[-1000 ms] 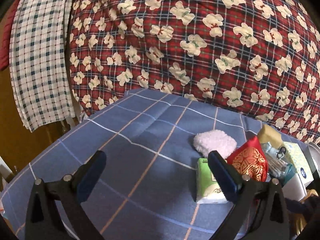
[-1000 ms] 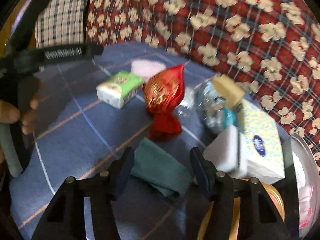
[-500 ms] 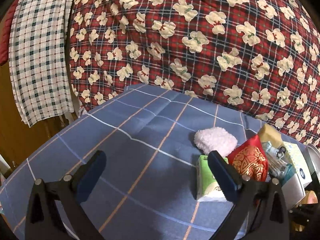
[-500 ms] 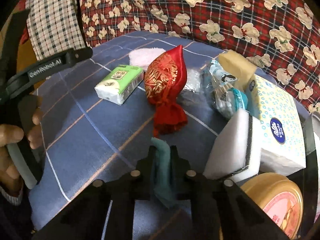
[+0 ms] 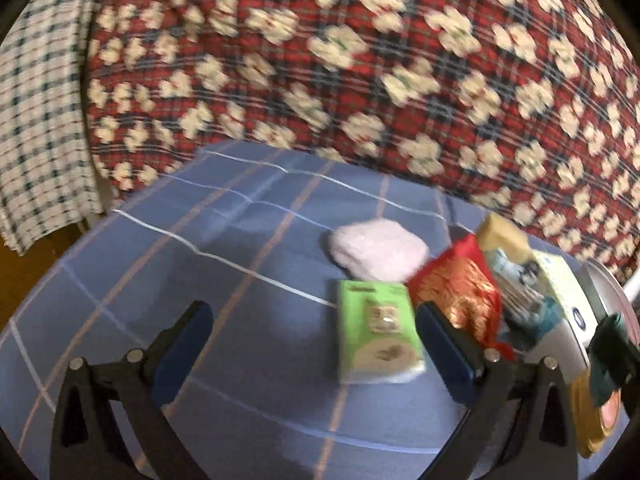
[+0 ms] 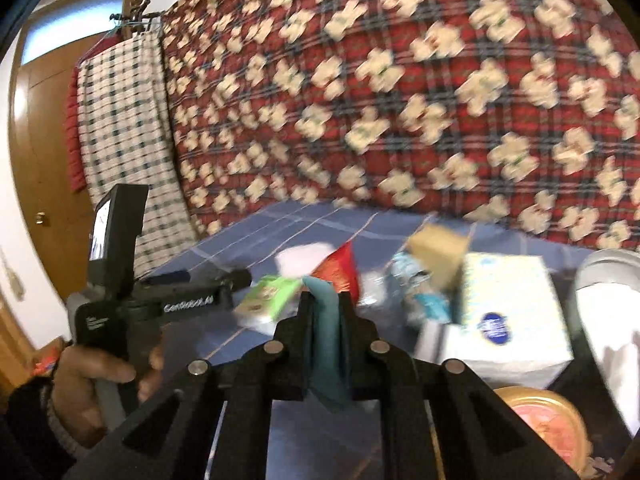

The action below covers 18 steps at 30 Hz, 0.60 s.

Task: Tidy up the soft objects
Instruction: 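Grasp the teal cloth with the right gripper while the left gripper grasps the green tissue pack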

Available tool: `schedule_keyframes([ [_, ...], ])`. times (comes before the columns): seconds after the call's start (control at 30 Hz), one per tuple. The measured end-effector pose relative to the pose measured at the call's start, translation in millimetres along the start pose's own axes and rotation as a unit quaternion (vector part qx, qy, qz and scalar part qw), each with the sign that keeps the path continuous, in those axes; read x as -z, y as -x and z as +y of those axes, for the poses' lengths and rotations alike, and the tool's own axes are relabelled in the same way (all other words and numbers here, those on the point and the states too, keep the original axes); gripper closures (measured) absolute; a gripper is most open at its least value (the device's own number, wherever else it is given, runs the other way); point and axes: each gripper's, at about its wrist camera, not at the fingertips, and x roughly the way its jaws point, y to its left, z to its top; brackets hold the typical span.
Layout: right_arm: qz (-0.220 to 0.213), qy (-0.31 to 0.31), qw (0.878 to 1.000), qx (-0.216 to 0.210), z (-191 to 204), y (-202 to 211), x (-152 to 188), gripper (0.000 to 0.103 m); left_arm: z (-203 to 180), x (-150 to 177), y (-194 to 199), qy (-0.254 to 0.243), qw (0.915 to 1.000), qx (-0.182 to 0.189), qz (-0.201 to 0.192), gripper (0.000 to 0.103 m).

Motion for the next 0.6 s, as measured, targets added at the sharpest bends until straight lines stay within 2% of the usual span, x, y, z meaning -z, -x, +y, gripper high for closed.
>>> schedule_keyframes([
  [0.1,-0.023,0.008,0.999,0.031,-2.4,6.5,0.2,0.09,-18.1,-0.1,-13.9,-0.027,0.9991,0.01,0.03,0.005],
  [0.17,-0.03,0.004,0.999,0.033,-8.9,9.5,-0.8,0.09,-31.6,1.3,-24.2,-0.051,0.9972,0.015,0.053,0.01],
  [0.3,-0.04,-0.013,0.999,0.031,-18.9,12.7,-4.2,0.09,-38.7,1.5,-41.6,-0.052,0.9948,0.007,0.088,0.028],
  [0.37,-0.042,-0.02,0.999,0.028,-21.5,18.2,-2.7,0.09,-38.8,2.0,-48.3,-0.049,0.9935,0.002,0.102,0.031],
  [0.47,-0.045,-0.025,0.998,0.027,-22.7,20.6,-1.9,0.09,-44.0,2.1,-47.0,-0.061,0.9931,-0.002,0.101,0.042],
  [0.5,-0.045,-0.025,0.998,0.026,-22.8,20.6,-1.8,0.09,-44.3,2.3,-45.8,-0.062,0.9932,0.0,0.099,0.054],
  [0.6,-0.045,-0.025,0.998,0.026,-22.9,20.9,-1.6,0.09,-36.6,1.1,-44.5,-0.044,0.9946,0.019,0.092,0.054],
])
